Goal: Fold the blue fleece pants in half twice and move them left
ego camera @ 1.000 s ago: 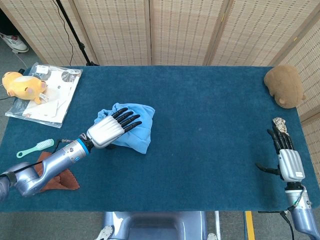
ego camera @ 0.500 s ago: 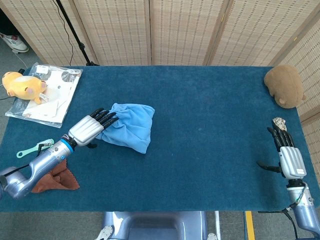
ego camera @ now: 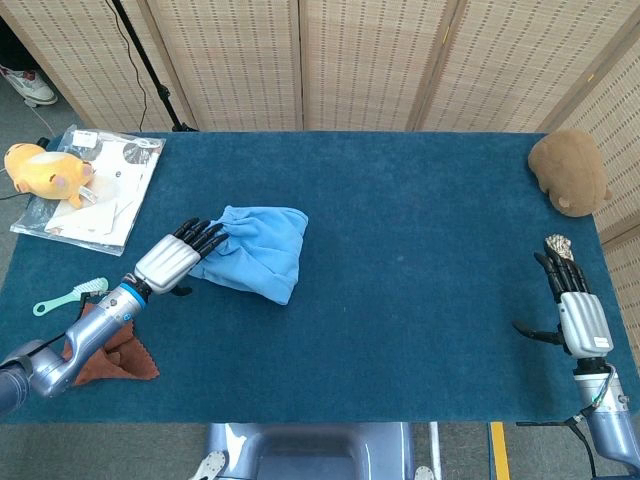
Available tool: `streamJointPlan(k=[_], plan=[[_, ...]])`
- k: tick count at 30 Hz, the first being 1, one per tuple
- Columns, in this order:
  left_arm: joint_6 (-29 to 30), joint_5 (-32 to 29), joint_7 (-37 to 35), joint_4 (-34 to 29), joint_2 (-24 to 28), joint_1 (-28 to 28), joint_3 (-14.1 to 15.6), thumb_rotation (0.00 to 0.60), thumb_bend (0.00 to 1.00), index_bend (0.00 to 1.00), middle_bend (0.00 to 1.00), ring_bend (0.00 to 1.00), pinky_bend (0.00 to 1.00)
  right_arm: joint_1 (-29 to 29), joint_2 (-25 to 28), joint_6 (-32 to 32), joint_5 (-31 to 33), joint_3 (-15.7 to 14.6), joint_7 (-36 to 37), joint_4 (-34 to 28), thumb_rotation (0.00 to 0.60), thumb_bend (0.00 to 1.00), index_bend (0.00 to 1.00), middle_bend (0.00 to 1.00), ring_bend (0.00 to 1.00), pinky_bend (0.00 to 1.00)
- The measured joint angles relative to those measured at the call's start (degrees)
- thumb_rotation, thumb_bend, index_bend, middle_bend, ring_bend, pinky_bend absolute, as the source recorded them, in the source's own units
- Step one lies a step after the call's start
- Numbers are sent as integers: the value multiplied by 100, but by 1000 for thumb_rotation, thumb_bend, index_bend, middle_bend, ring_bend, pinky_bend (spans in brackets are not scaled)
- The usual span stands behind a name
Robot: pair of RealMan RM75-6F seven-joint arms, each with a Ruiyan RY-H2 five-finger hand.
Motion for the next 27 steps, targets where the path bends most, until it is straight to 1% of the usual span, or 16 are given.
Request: streamJointPlan(k=[4,10,18,27], plan=[[208,51,8,405,-341,26,0,600,76,0,0,0,0,-11,-1,34,-43,13,25,-5,600,0,0,0,0,0],[324,59,124,923,-787,43,8,600,75,0,0,0,0,-29,5,72,-75,47,88,-7,600,0,0,0,0,0],[426,3,35,1489,-1157,19,-40,600,74,0,0,0,0,-55,23,156,-129,86,171,-30,600,0,0,0,0,0],[380,-93,-61,2104,-1578,-20,-58,600,74,0,0,0,0,-89,49,255,-174,124,208,-95,600,0,0,0,0,0]])
